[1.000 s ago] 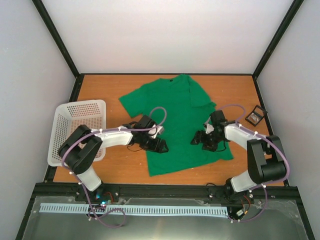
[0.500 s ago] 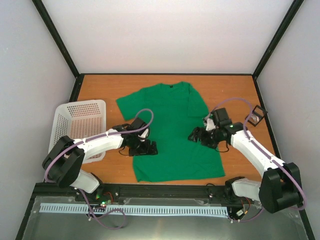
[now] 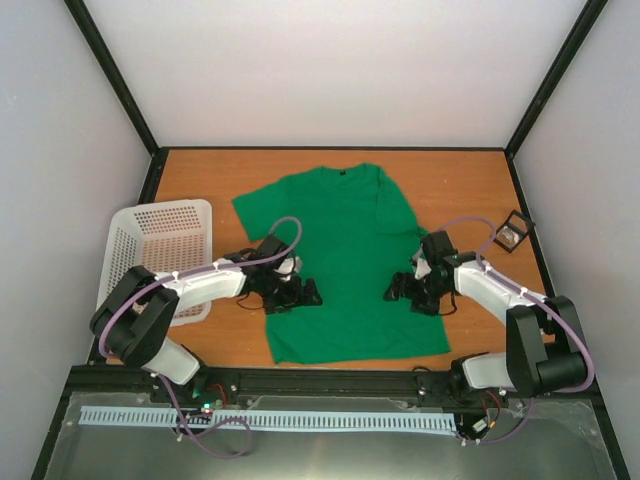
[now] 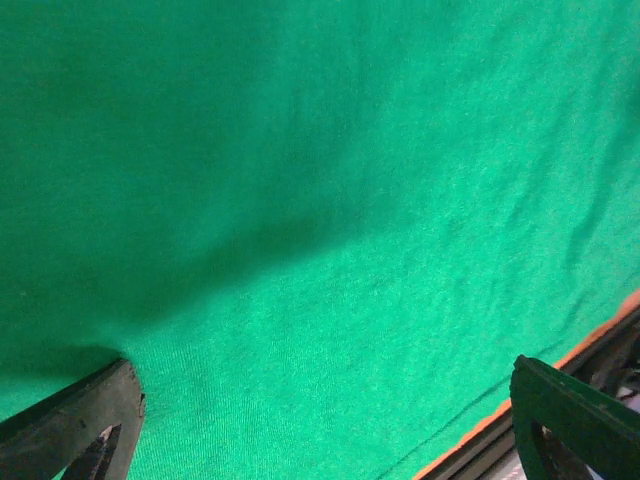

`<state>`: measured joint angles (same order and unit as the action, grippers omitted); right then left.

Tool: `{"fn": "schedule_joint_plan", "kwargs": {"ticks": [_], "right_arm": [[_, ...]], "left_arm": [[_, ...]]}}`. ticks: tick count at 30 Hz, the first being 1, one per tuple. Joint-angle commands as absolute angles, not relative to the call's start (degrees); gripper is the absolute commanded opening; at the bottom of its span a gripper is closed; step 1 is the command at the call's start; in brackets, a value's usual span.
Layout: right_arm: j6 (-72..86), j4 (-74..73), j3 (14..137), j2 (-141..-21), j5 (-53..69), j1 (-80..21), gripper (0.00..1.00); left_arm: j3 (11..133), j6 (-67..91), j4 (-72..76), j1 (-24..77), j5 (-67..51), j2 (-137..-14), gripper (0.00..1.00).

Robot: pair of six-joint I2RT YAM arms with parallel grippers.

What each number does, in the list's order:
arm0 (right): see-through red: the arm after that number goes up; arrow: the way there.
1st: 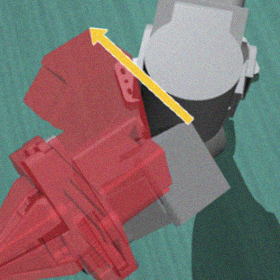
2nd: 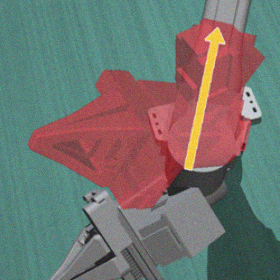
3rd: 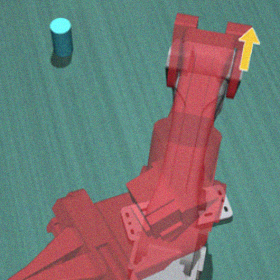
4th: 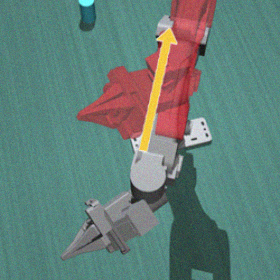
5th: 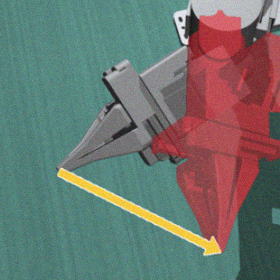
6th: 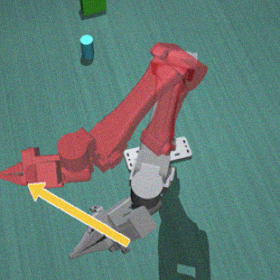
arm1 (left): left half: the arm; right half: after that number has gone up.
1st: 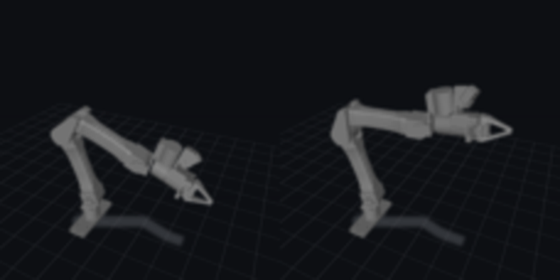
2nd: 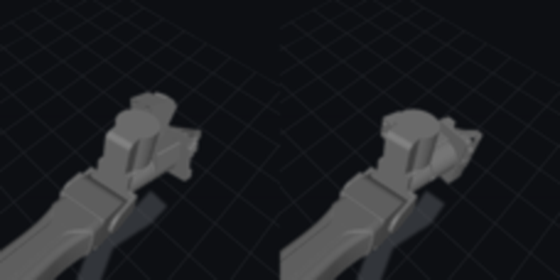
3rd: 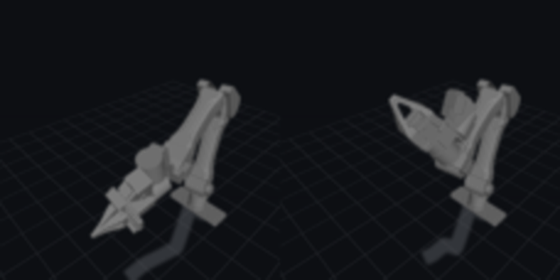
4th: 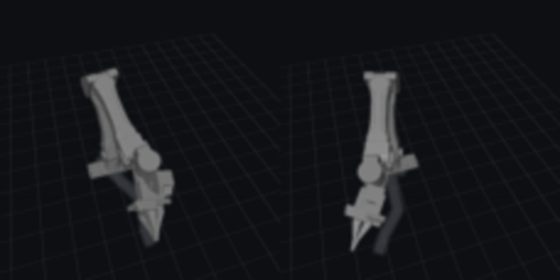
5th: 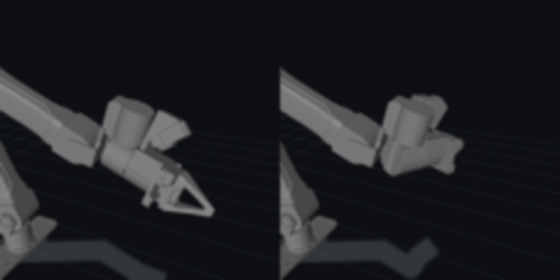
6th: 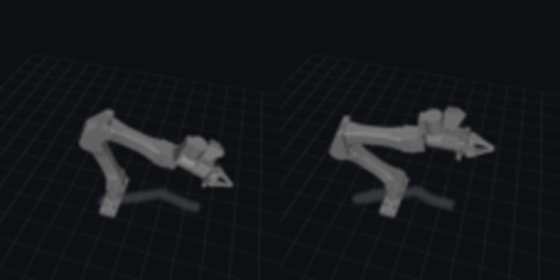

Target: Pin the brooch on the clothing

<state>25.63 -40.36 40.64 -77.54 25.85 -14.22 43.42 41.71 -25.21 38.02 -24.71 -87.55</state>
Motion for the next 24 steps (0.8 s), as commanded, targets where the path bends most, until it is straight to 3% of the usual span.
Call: {"fn": "schedule_joint_plan", "kwargs": {"ticks": [1, 5, 9, 14, 20, 24], "right_arm": [[34.34, -35.07, 32.26, -73.88, 26.69, -14.12, 0.83], [37.6, -36.51, 28.11, -66.21, 28.86, -14.11, 0.82], [31.89, -42.76, 37.58, -62.16, 25.91, -14.11, 0.83], [18.95, -46.07, 53.34, -73.17, 13.92, -14.45, 0.85], [13.92, -44.29, 62.4, -83.62, 7.08, -18.34, 0.93], [11.52, -47.18, 70.61, -92.58, 1.83, -19.32, 0.89]], "left_arm": [[36.71, 45.03, -27.53, 33.24, -25.88, -87.18, 1.0], [36.17, 44.93, -30.92, 32.43, -24.01, -82.3, 1.0], [41.28, 42.53, -35.95, 32.43, -23.52, -74.84, 1.0], [54.46, 37.96, -38.82, 32.43, -21.13, -70.24, 1.0], [65.7, 32.46, -34.16, 32.35, -14.7, -67.21, 1.0], [71.86, 28.93, -33.73, 32.18, -8.56, -66.79, 1.0]]}}
